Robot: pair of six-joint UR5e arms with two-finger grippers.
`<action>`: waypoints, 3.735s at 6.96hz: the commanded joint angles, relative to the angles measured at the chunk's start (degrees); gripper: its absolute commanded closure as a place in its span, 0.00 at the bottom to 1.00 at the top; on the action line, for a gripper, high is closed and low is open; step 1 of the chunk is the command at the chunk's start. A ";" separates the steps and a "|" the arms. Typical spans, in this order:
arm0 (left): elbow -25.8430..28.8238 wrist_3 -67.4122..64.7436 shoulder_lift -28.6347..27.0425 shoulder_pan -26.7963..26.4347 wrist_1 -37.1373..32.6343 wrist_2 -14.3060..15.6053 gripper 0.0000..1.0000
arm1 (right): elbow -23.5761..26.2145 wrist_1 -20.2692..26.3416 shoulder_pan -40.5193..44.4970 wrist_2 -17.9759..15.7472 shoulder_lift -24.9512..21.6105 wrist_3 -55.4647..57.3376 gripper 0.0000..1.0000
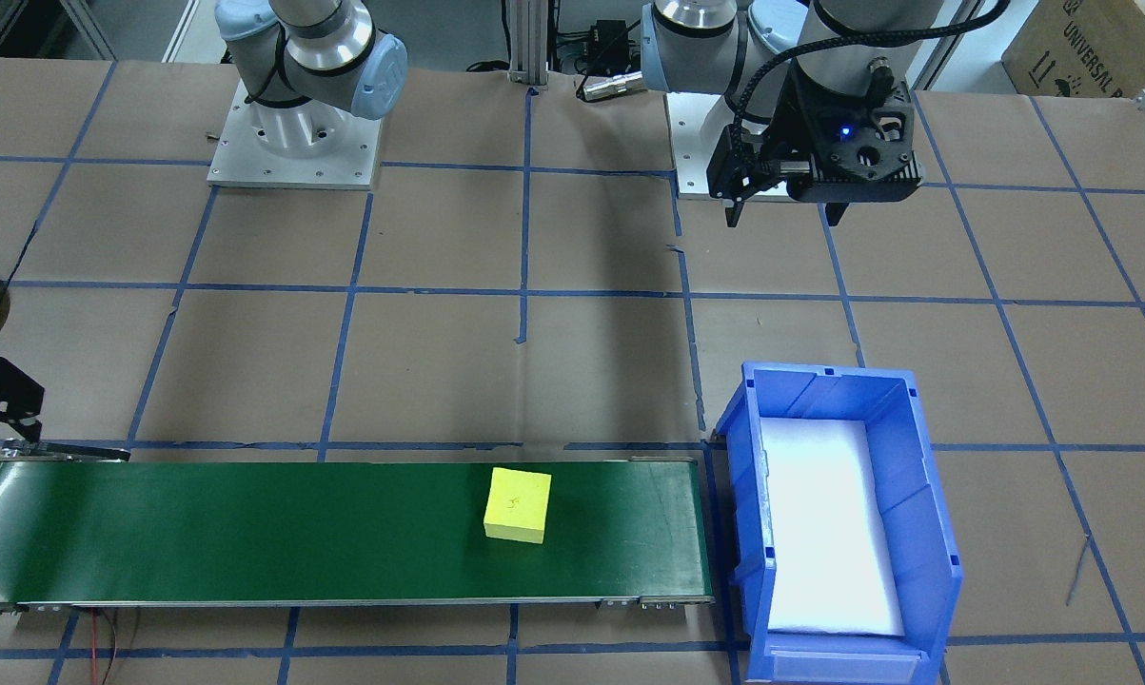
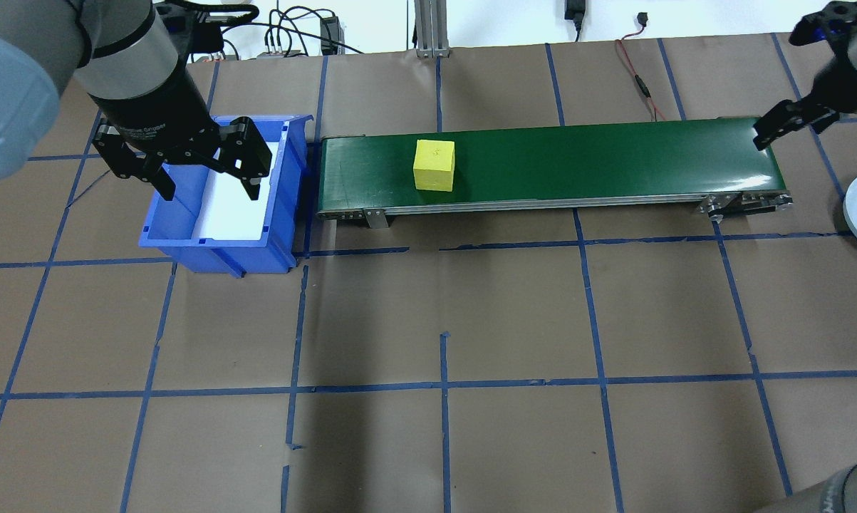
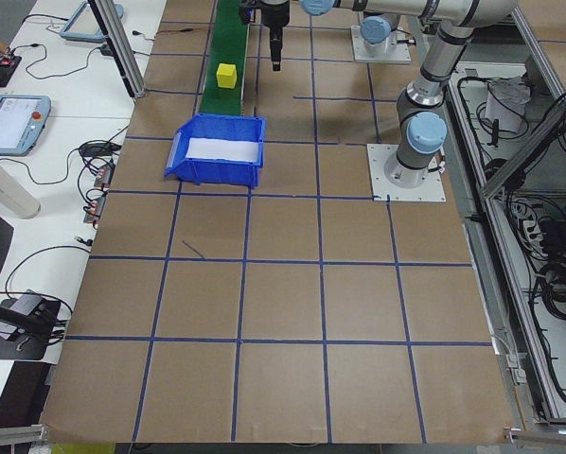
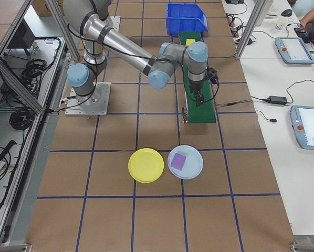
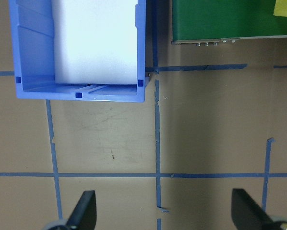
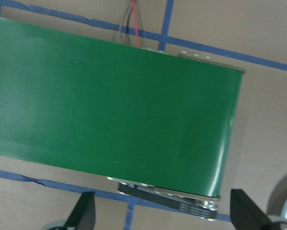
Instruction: Move block left to right into plate
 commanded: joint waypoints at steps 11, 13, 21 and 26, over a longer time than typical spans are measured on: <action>-0.08 3.47 0.03 1.92 3.71 -3.20 0.00 | -0.39 -0.58 15.04 11.06 5.76 33.43 0.00; -0.08 3.91 0.03 1.92 3.71 -3.20 0.00 | -0.56 -0.58 15.04 11.06 6.19 34.39 0.00; 0.10 4.00 0.12 2.27 3.89 -3.28 0.00 | -1.80 -0.06 15.13 11.06 7.08 35.80 0.00; -0.08 4.26 0.12 2.36 3.89 -3.28 0.00 | -1.80 -0.06 15.13 11.06 7.60 35.28 0.00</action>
